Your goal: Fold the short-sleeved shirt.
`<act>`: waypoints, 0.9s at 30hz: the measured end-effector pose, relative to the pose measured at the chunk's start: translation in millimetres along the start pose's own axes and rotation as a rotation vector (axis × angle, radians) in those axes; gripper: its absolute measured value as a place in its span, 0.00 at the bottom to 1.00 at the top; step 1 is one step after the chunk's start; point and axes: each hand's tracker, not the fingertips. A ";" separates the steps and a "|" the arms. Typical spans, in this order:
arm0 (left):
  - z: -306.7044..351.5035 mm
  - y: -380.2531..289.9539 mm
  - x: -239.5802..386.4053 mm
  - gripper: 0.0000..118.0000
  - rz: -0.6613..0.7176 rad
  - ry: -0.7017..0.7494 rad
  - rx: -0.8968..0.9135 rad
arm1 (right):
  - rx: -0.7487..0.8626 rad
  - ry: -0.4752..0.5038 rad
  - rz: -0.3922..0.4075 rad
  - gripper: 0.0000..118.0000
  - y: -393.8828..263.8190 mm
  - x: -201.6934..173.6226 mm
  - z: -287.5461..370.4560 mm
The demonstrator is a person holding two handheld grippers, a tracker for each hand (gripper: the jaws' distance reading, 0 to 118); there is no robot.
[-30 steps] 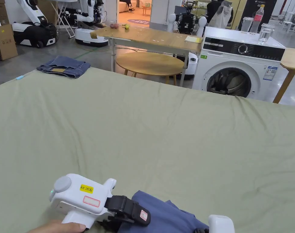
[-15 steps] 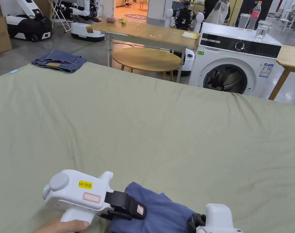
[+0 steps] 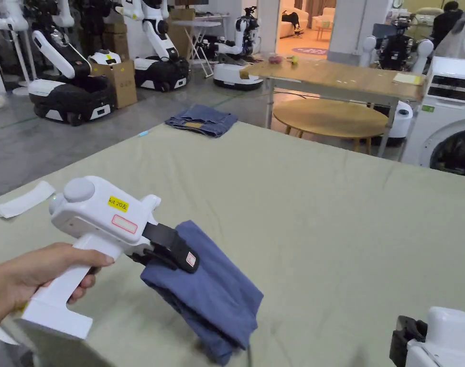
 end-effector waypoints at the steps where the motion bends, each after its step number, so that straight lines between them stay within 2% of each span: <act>1: 13.7 7.4 -10.9 0.21 0.013 0.020 0.004 | 0.001 0.001 0.005 0.00 1.6 -2.1 -2.4; 10: 100.1 63.0 -87.1 0.21 0.104 0.299 0.001 | -0.034 -0.014 0.010 0.00 -2.3 -3.6 -11.8; 14: 92.0 67.9 -113.9 0.21 0.123 0.479 -0.042 | -0.049 -0.024 0.007 0.00 -6.1 -2.1 -13.9; 19: 63.0 58.9 -134.3 0.21 0.116 0.596 -0.114 | -0.067 -0.029 0.012 0.00 -6.8 -2.8 -16.0; 20: 60.6 56.8 -137.1 0.23 0.122 0.602 -0.106 | -0.067 -0.029 0.013 0.00 -6.7 -2.9 -15.9; 22: 64.7 54.7 -143.4 0.34 0.193 0.633 -0.097 | -0.069 -0.030 0.016 0.00 -6.3 -2.8 -15.5; 24: 68.8 53.0 -143.0 0.45 0.185 0.649 -0.088 | -0.074 -0.026 0.013 0.00 -5.9 -0.8 -13.5; 27: 85.7 54.5 -136.9 0.49 0.152 0.654 -0.052 | -0.075 -0.029 0.016 0.00 -5.9 1.0 -10.6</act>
